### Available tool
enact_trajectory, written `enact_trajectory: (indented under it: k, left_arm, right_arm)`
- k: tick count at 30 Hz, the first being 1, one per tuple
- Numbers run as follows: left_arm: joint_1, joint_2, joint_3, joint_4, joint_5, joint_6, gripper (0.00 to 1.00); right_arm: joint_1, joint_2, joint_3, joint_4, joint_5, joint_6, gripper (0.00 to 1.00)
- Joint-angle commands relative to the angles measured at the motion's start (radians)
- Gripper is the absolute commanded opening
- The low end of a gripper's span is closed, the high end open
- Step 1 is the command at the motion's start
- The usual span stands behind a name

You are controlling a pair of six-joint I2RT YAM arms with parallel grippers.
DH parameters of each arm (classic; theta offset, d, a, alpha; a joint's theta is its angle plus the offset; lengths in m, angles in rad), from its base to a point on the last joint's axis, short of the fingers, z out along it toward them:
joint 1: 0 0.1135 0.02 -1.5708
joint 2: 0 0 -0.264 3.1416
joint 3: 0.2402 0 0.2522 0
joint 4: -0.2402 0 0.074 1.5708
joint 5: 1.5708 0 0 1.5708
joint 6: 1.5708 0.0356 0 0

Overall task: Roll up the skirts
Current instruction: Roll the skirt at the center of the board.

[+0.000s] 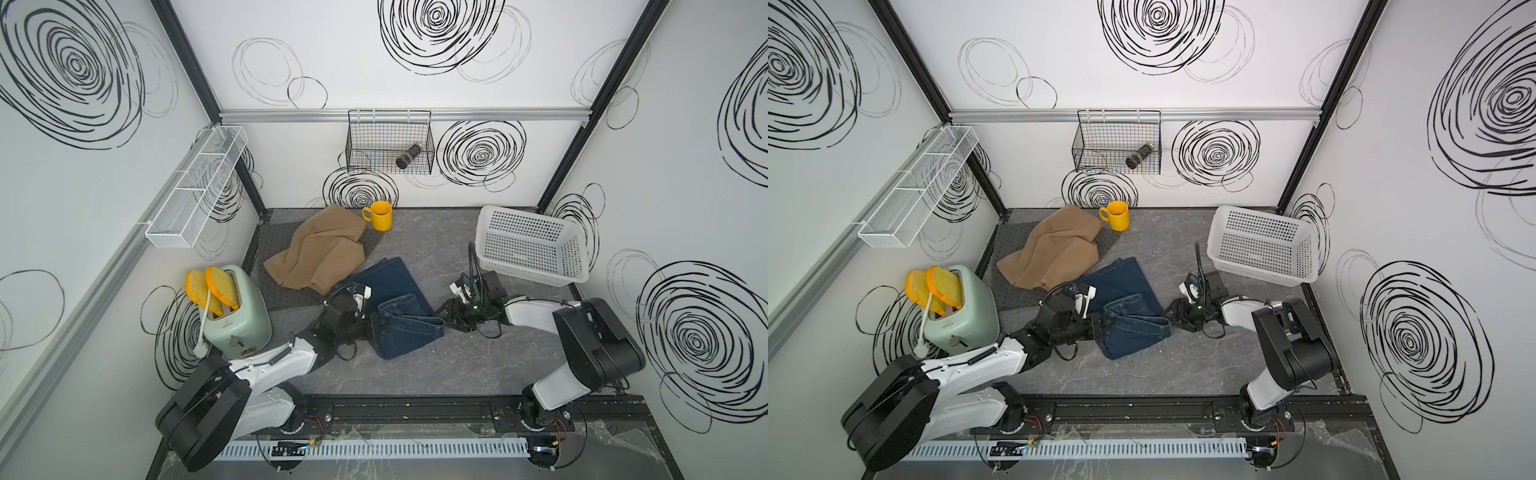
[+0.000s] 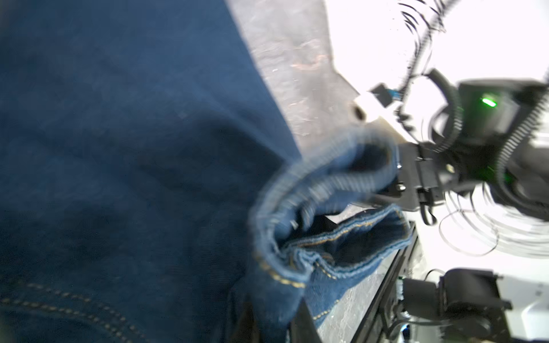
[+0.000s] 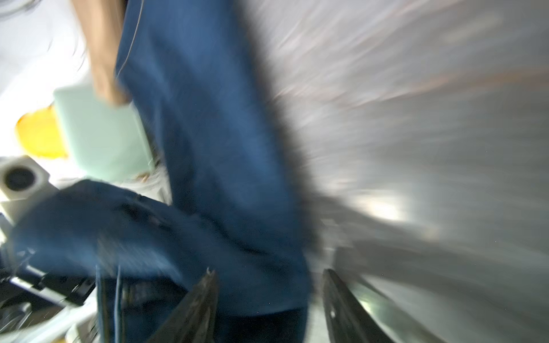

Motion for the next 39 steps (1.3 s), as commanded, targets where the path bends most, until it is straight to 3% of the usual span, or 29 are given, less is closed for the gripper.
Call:
enact_trajectory:
  k: [1,6,11,15,21,26,28,29,30,33,39]
  left_arm:
    - [0.040,0.035,-0.016,0.098,0.122,-0.117,0.00]
    - [0.088,0.076,-0.006,0.018,0.153,-0.164,0.00]
    - [0.114,0.127,0.011,0.006,0.177,-0.159,0.01]
    - [0.120,0.164,0.063,-0.040,0.217,-0.106,0.00]
    - [0.158,0.178,0.111,-0.136,0.163,-0.070,0.00]
    - [0.152,0.122,0.147,-0.311,-0.006,-0.009,0.26]
    - [0.136,0.063,0.192,-0.439,-0.143,0.032,0.51]
    - [0.128,0.036,0.218,-0.506,-0.219,0.052,0.57]
    - [0.113,-0.003,0.248,-0.575,-0.300,0.072,0.64]
    - [0.012,-0.089,0.349,-0.697,-0.477,0.163,0.68]
    - [-0.352,0.001,0.528,-0.753,-0.702,0.476,0.69]
  right_arm:
    - [-0.016,-0.079,-0.005,-0.092,0.198,-0.018,0.56]
    - [0.029,-0.290,-0.121,0.077,0.185,-0.032,0.51]
    - [0.196,-0.407,-0.173,0.180,0.226,-0.071,0.56]
    - [0.259,-0.284,-0.066,0.136,0.210,-0.078,0.50]
    - [0.287,0.104,0.280,-0.149,0.283,-0.094,0.31]
    - [0.284,0.282,0.364,-0.207,0.291,-0.065,0.27]
    - [0.281,0.312,0.351,-0.203,0.303,-0.047,0.27]
    - [0.280,0.319,0.342,-0.192,0.300,-0.040,0.27]
    - [0.279,0.330,0.335,-0.186,0.297,-0.036,0.27]
    - [0.273,0.358,0.331,-0.178,0.280,-0.030,0.27]
    - [0.260,0.368,0.335,-0.169,0.256,-0.032,0.27]
